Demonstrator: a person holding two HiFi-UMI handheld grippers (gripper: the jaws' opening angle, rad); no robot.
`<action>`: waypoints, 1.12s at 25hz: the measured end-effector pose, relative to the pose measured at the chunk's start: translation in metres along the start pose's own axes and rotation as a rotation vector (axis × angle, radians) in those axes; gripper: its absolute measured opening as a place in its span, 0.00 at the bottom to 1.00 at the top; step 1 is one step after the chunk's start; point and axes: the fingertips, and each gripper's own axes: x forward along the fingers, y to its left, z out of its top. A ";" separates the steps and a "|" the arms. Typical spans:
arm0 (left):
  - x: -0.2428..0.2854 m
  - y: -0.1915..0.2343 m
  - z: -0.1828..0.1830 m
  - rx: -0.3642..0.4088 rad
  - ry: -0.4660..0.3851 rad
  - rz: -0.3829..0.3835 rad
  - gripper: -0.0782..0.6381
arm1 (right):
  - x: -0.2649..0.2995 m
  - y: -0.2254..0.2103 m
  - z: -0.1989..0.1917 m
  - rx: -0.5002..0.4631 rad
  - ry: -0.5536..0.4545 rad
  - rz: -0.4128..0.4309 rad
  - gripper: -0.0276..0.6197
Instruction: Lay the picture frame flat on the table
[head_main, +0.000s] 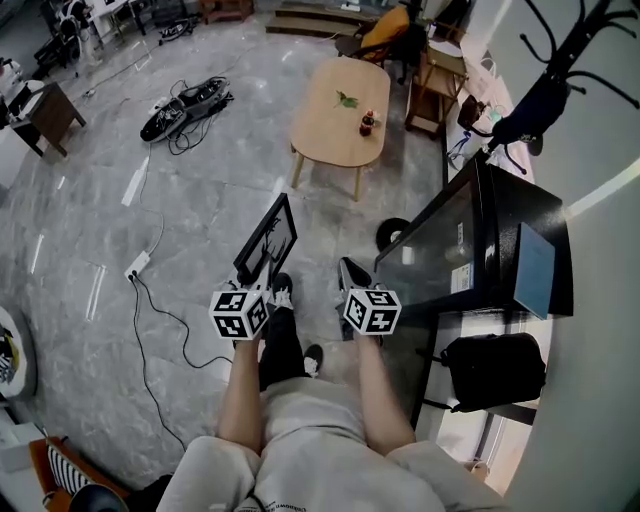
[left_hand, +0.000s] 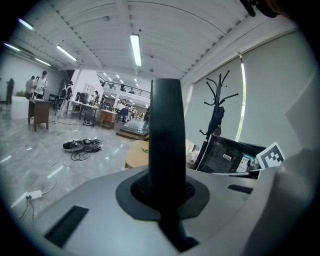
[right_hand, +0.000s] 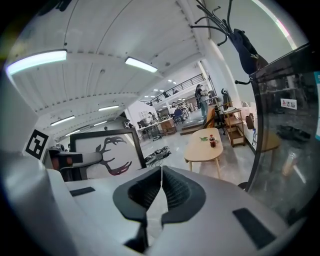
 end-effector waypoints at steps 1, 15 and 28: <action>0.003 0.001 -0.001 -0.006 0.004 0.000 0.15 | 0.000 -0.005 0.002 0.004 0.000 -0.006 0.10; 0.087 0.010 0.040 -0.001 0.033 -0.031 0.15 | 0.057 -0.039 0.040 0.033 0.036 -0.012 0.10; 0.165 0.052 0.094 0.016 0.033 -0.032 0.15 | 0.141 -0.063 0.094 0.053 0.034 -0.021 0.10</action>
